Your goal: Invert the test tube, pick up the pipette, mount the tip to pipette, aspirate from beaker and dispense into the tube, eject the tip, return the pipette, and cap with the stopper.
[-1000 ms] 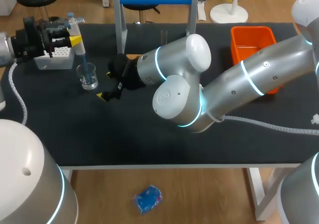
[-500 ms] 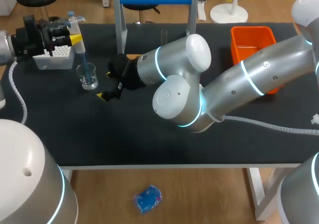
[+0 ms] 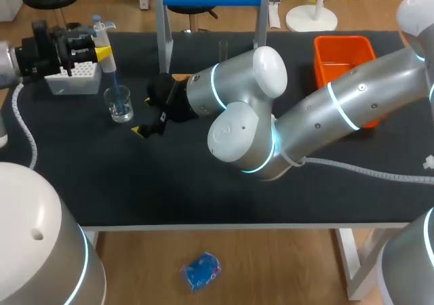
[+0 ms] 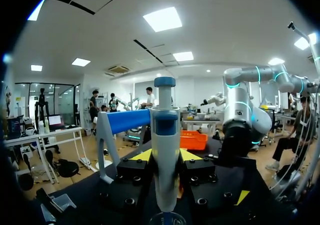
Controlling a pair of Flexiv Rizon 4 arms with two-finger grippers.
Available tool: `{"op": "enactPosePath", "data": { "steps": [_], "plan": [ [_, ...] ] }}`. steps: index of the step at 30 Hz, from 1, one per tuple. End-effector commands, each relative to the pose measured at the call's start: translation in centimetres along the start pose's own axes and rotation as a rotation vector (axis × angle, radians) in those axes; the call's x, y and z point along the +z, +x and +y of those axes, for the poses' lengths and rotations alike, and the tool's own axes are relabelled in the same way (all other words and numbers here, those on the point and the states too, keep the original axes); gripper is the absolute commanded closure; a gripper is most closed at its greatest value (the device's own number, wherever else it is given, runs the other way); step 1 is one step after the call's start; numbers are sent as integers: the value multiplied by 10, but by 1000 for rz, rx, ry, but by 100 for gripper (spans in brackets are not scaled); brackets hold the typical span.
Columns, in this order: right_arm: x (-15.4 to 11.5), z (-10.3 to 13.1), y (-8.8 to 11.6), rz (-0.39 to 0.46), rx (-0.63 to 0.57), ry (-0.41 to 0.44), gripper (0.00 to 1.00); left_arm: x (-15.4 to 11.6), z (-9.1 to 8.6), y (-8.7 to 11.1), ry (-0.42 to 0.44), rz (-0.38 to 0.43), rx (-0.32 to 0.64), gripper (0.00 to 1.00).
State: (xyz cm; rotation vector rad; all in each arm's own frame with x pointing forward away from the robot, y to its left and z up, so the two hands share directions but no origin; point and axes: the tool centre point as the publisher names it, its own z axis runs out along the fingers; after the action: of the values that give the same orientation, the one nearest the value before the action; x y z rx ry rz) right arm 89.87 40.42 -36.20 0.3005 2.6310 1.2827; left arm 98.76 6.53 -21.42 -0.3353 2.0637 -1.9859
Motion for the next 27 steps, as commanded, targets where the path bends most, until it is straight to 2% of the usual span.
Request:
{"op": "enactPosePath", "data": {
  "steps": [1, 9, 16, 27],
  "plan": [
    [-4, 2, -2, 15, -13, -9, 0, -1, 0, -1, 1, 2, 0, 100],
    [-37, 21, -10, 35, -49, -2, 0, -1, 0, -1, 1, 2, 0, 100],
    [-67, 47, -12, 98, -124, 1, 0, -1, 0, -1, 1, 2, 0, 100],
    [-109, 81, -19, 196, -144, -54, 0, -1, 0, -1, 1, 2, 0, 100]
  ]
}}
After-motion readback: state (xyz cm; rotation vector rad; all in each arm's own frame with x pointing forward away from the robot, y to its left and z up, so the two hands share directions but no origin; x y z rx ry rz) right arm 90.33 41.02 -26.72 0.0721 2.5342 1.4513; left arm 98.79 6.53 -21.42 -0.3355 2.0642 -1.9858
